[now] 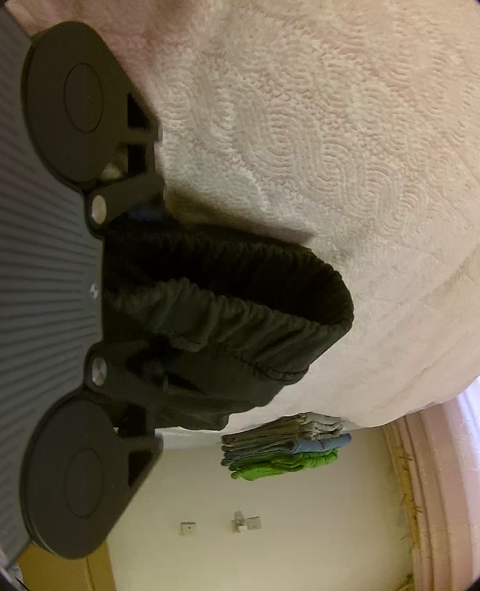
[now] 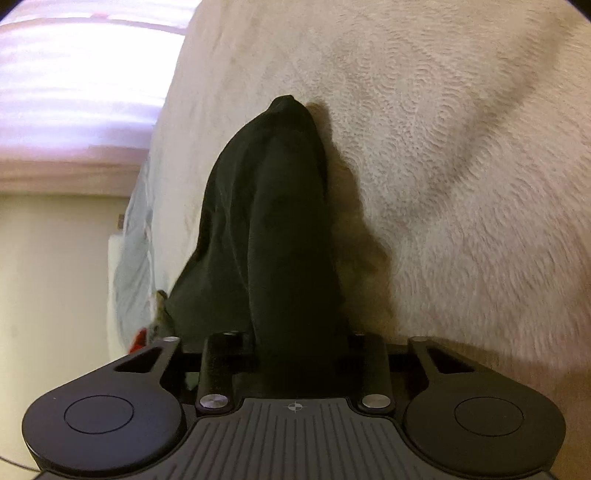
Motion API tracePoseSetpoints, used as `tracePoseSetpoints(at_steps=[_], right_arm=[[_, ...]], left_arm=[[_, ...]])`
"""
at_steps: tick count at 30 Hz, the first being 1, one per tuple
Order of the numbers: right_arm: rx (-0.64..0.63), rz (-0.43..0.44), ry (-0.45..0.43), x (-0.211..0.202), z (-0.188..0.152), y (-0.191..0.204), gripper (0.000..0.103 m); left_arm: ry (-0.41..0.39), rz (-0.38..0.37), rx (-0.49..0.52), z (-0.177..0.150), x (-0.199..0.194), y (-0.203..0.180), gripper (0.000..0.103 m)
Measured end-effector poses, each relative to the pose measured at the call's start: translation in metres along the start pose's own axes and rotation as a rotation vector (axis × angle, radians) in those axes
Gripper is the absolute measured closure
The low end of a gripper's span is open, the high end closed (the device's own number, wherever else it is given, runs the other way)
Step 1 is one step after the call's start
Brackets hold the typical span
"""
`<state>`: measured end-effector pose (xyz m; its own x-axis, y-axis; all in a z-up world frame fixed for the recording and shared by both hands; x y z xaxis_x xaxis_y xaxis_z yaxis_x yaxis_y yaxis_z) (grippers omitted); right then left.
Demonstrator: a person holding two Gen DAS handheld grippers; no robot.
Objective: Fold clothes
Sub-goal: 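Grasp the folded trousers bundle with both grippers at its sides, then carry the bundle with both grippers over the green and blue clothes stack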
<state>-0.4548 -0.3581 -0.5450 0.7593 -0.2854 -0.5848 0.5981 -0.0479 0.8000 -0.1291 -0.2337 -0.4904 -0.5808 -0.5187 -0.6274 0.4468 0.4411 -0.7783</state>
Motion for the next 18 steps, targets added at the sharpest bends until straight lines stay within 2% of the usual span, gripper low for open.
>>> tracePoseSetpoints(at_steps=[4, 9, 14, 18], right_arm=[[0.015, -0.046, -0.02, -0.021, 0.003, 0.024, 0.078], [0.035, -0.081, -0.072, -0.066, 0.023, 0.056, 0.078], [0.047, -0.101, -0.15, -0.126, 0.052, 0.077, 0.078], [0.07, -0.103, -0.225, -0.179, 0.077, 0.077, 0.078]], left_arm=[[0.004, 0.023, 0.016, -0.002, -0.011, -0.025, 0.061], [0.03, -0.008, 0.035, -0.003, -0.018, -0.086, 0.062], [0.074, -0.032, 0.082, 0.001, 0.003, -0.163, 0.062], [0.1, -0.055, 0.148, -0.002, 0.031, -0.23, 0.062]])
Point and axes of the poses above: each gripper's, at about its wrist camera, not at the fingertips, and x roughly the way its jaws point, y to its left, z to its top, the point moved 9 cm from there along x, roughly the way its jaws point, and after that the axes turned 10 degrees about -x, right-handed, at the moved point
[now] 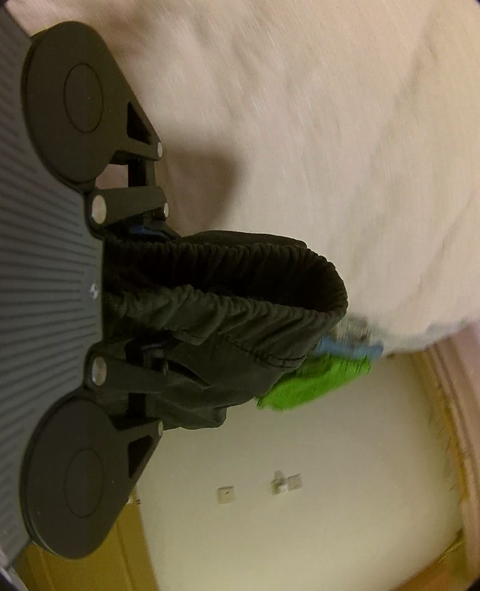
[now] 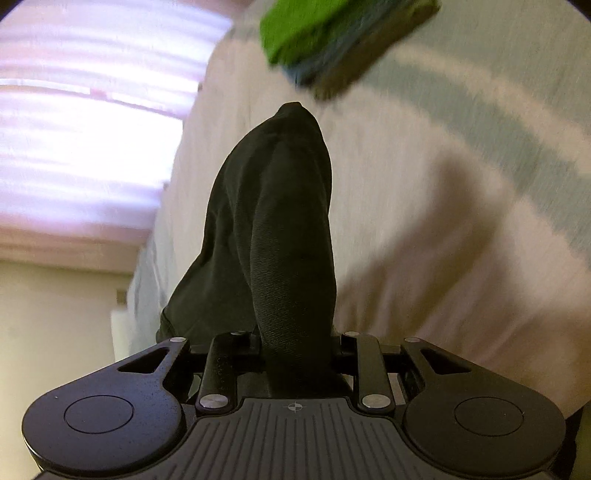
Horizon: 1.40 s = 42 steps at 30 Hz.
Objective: Fold clothes
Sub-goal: 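Carry the bundle with both grippers over the green and blue clothes stack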
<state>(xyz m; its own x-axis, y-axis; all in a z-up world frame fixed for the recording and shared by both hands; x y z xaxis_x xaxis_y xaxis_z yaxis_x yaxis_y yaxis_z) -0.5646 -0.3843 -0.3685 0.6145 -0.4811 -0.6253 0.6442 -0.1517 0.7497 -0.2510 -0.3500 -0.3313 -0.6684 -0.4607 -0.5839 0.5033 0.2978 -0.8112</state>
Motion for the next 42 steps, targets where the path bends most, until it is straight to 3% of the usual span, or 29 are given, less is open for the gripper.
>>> tracePoseSetpoints(at_steps=[4, 8, 18, 22, 27, 37, 42], right_arm=[[0.007, 0.003, -0.042, -0.037, 0.055, -0.01, 0.078], [-0.012, 0.0, -0.064, -0.061, 0.132, -0.014, 0.078], [-0.092, 0.023, -0.167, -0.099, 0.362, 0.007, 0.078], [-0.114, 0.041, -0.186, -0.095, 0.434, 0.015, 0.078], [-0.1, 0.038, -0.156, -0.066, 0.471, -0.004, 0.077], [-0.012, 0.002, -0.071, 0.004, 0.48, -0.075, 0.077], [0.005, -0.047, -0.068, 0.026, 0.476, -0.105, 0.073]], left_arm=[[0.004, -0.015, 0.037, 0.013, 0.045, -0.061, 0.062], [-0.008, -0.027, 0.052, 0.036, 0.096, -0.118, 0.062], [-0.079, -0.097, 0.142, 0.16, 0.227, -0.288, 0.062], [-0.097, -0.107, 0.169, 0.196, 0.26, -0.324, 0.062], [-0.082, -0.069, 0.149, 0.223, 0.308, -0.322, 0.061], [-0.032, 0.019, 0.085, 0.254, 0.374, -0.256, 0.061], [-0.021, 0.062, 0.128, 0.26, 0.402, -0.234, 0.055]])
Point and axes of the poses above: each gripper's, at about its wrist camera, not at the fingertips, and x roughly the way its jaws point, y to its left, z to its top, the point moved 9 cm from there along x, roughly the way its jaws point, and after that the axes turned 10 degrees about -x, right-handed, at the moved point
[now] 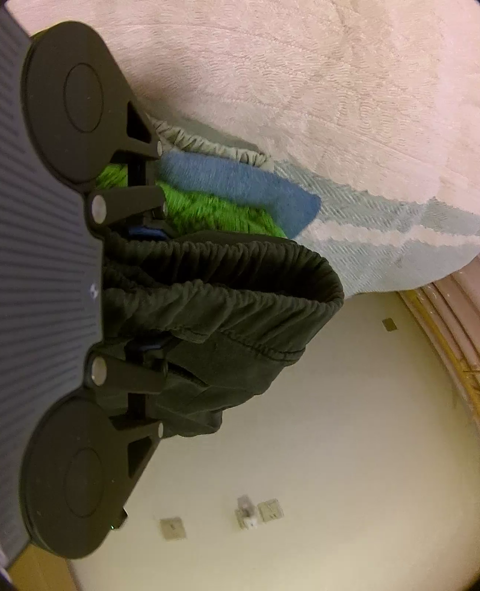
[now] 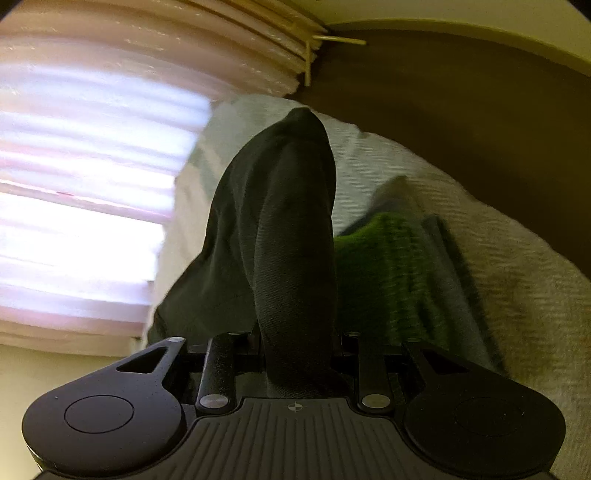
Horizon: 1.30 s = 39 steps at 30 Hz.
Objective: Fold clothes
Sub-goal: 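Carry the bundle with both grippers over the green and blue clothes stack, then lower the bundle onto the clothes stack and open both grippers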
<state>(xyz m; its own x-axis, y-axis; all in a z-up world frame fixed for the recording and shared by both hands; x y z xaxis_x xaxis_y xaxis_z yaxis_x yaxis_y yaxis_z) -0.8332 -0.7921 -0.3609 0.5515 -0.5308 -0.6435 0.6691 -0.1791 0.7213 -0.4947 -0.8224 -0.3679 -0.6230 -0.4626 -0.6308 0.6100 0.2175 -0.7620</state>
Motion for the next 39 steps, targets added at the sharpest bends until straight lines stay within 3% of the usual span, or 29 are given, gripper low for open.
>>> tracePoseSetpoints(at_steps=[1, 3, 9, 13, 16, 18, 20, 22, 25, 28, 33, 39], right_arm=[[-0.006, -0.019, -0.004, 0.004, -0.002, -0.005, 0.064], [-0.034, -0.04, -0.035, 0.006, -0.005, -0.009, 0.055], [-0.145, -0.111, -0.116, -0.007, 0.001, -0.001, 0.048], [-0.287, -0.221, -0.238, -0.036, 0.01, 0.013, 0.022], [-0.386, -0.284, -0.311, -0.061, 0.021, 0.029, 0.022], [-0.431, -0.287, -0.322, -0.069, 0.023, 0.039, 0.022], [-0.493, -0.301, -0.32, -0.07, 0.023, 0.048, 0.027], [-0.57, -0.337, -0.308, -0.063, 0.022, 0.055, 0.047], [-0.632, -0.34, -0.285, -0.038, 0.017, 0.061, 0.056], [-0.694, -0.394, -0.281, 0.002, 0.013, 0.059, 0.058], [-0.739, -0.454, -0.215, 0.055, -0.004, 0.05, 0.059], [-0.73, -0.474, -0.178, 0.075, 0.013, 0.042, 0.059]], left_arm=[[-0.006, 0.006, 0.02, 0.002, 0.006, 0.004, 0.053], [-0.017, 0.015, 0.059, 0.005, 0.014, 0.009, 0.048], [-0.067, 0.115, 0.226, 0.015, -0.016, -0.007, 0.04], [-0.126, 0.204, 0.339, 0.013, -0.037, -0.028, 0.041], [-0.194, 0.298, 0.33, 0.018, -0.054, -0.033, 0.047], [-0.242, 0.315, 0.338, 0.022, -0.064, -0.042, 0.08], [-0.278, 0.304, 0.366, 0.022, -0.069, -0.058, 0.093], [-0.261, 0.26, 0.436, 0.015, -0.061, -0.079, 0.095], [-0.218, 0.246, 0.606, 0.003, -0.028, -0.104, 0.1], [-0.201, 0.316, 0.722, 0.004, 0.016, -0.094, 0.099], [-0.27, 0.305, 0.624, 0.015, 0.042, -0.053, 0.099], [-0.27, 0.31, 0.621, 0.024, 0.054, -0.049, 0.1]])
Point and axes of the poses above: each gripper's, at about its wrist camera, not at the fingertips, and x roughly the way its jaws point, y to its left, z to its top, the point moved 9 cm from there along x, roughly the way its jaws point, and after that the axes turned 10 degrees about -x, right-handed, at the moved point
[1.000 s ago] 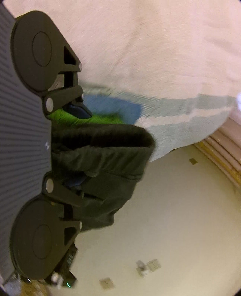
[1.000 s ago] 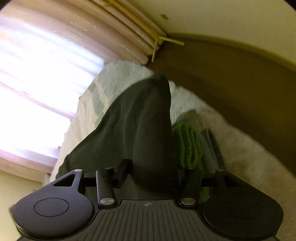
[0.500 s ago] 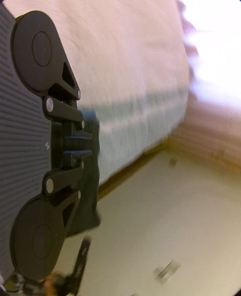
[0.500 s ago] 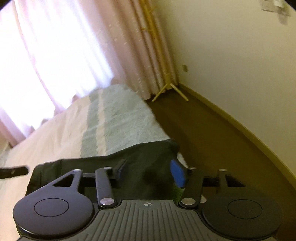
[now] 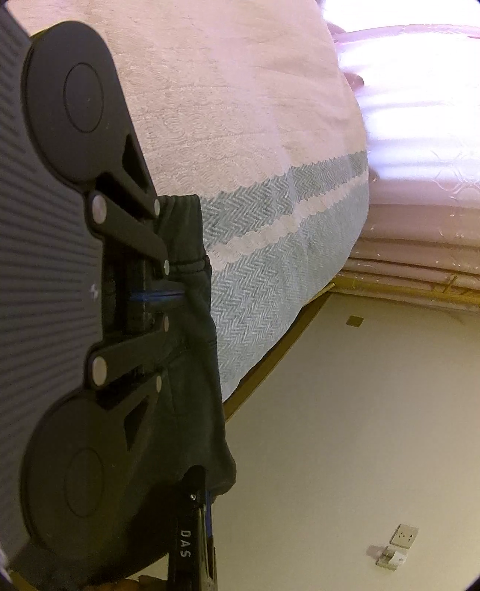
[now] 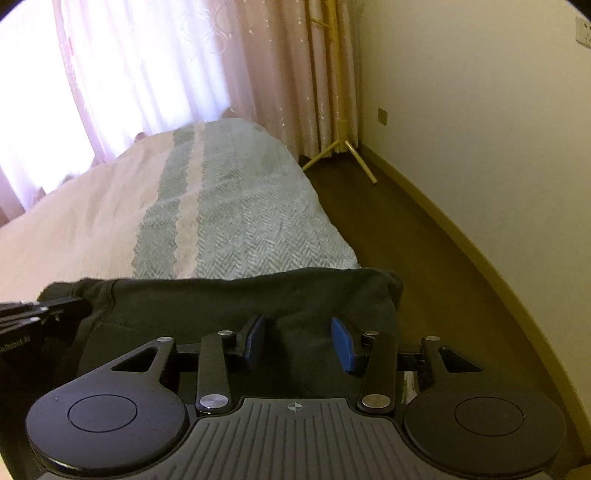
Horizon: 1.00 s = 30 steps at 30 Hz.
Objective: Fold clothes
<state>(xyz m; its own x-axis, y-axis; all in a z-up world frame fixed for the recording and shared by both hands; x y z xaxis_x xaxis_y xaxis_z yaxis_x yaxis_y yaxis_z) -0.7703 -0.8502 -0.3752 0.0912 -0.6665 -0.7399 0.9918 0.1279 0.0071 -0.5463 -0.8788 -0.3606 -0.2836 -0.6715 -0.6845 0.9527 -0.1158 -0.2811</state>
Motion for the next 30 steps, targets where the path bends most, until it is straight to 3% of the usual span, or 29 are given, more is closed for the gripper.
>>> tracePoseSetpoints(at_steps=[6, 10, 15, 18, 21, 27, 29, 30], right_arm=[[0.087, 0.035, -0.072, -0.055, 0.004, -0.008, 0.059], [0.14, 0.076, -0.083, -0.1, -0.014, -0.003, 0.059], [0.124, 0.102, -0.041, -0.145, -0.049, 0.026, 0.059], [0.079, 0.099, 0.016, -0.14, -0.068, 0.043, 0.059], [0.035, 0.088, 0.082, -0.13, -0.085, 0.058, 0.059], [0.046, 0.073, 0.109, -0.137, -0.076, 0.064, 0.058], [0.059, 0.07, 0.103, -0.147, -0.076, 0.064, 0.039], [0.069, 0.062, 0.096, -0.152, -0.077, 0.063, 0.021]], left_arm=[[-0.021, -0.063, -0.013, 0.005, -0.048, -0.008, 0.1], [-0.038, -0.023, 0.002, -0.012, -0.094, -0.01, 0.095], [-0.021, -0.015, -0.059, -0.037, -0.136, -0.007, 0.095], [0.007, 0.003, -0.034, -0.053, -0.14, -0.012, 0.094], [0.045, 0.074, -0.005, -0.065, -0.123, -0.008, 0.092], [0.065, 0.144, -0.015, -0.054, -0.141, -0.01, 0.092], [0.066, 0.172, -0.03, -0.053, -0.154, -0.011, 0.091], [0.07, 0.184, -0.039, -0.054, -0.162, -0.012, 0.089]])
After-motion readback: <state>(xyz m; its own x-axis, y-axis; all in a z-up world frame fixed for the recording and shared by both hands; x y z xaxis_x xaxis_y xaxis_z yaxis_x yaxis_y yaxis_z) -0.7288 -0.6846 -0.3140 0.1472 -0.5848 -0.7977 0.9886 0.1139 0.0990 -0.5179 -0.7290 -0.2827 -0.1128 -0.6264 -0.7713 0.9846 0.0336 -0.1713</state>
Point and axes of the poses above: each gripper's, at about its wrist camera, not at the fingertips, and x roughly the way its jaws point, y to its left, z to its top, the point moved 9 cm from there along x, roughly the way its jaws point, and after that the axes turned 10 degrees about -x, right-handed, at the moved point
